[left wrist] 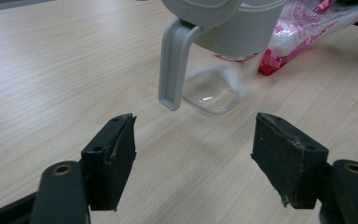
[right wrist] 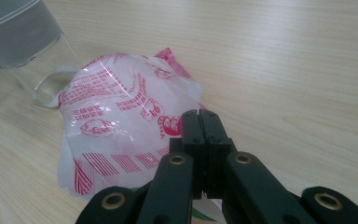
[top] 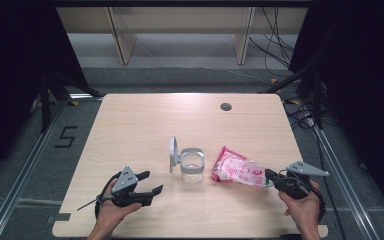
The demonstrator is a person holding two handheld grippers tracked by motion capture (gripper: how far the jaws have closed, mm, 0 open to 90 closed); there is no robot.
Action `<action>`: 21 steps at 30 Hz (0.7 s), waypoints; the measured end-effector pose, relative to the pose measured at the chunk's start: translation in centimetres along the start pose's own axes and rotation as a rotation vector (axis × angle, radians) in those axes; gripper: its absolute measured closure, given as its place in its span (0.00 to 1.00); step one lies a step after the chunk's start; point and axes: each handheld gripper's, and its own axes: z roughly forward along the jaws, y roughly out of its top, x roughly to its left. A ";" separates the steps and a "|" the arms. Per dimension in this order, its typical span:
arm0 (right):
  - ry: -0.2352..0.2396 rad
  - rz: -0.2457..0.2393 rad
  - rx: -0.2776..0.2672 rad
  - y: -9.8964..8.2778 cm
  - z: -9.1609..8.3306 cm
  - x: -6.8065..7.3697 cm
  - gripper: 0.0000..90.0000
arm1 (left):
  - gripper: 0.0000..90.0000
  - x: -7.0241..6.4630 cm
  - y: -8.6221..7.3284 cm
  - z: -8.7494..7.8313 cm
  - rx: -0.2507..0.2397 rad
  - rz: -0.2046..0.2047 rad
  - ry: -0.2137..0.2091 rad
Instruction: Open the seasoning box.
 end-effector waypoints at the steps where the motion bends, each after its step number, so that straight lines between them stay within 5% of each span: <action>1: -0.015 -0.013 0.000 0.2 -0.2 0.3 1.00 | 0.33 0.0 0.1 0.0 0.006 0.001 0.010; 6: -0.026 -0.075 -0.006 0.9 0.2 -0.4 1.00 | 0.33 -0.1 0.1 0.0 0.000 -0.003 0.005; 8: -0.032 -0.080 -0.010 1.2 0.6 -0.8 1.00 | 0.33 -0.1 0.1 0.1 0.000 -0.005 0.005; 9: -0.036 -0.044 -0.009 1.4 0.7 -0.8 1.00 | 0.33 -0.2 0.1 0.1 -0.002 -0.008 0.006; 10: -0.038 -0.086 -0.021 1.7 0.9 -1.3 1.00 | 0.33 -0.1 0.1 0.1 -0.004 -0.006 -0.001; 11: -0.045 -0.048 -0.006 1.9 0.9 -1.2 1.00 | 0.33 -0.1 0.2 0.1 -0.003 -0.001 -0.001; 13: -0.048 -0.095 -0.005 2.4 1.5 -2.1 1.00 | 0.33 0.0 0.2 0.1 -0.005 -0.002 0.002; 20: -0.033 -0.112 0.030 4.5 3.8 -3.9 1.00 | 0.33 -0.1 0.3 0.0 -0.002 -0.003 0.009; 21: -0.028 -0.086 0.037 4.6 4.1 -3.9 1.00 | 0.33 -0.1 0.3 0.0 -0.006 -0.001 0.005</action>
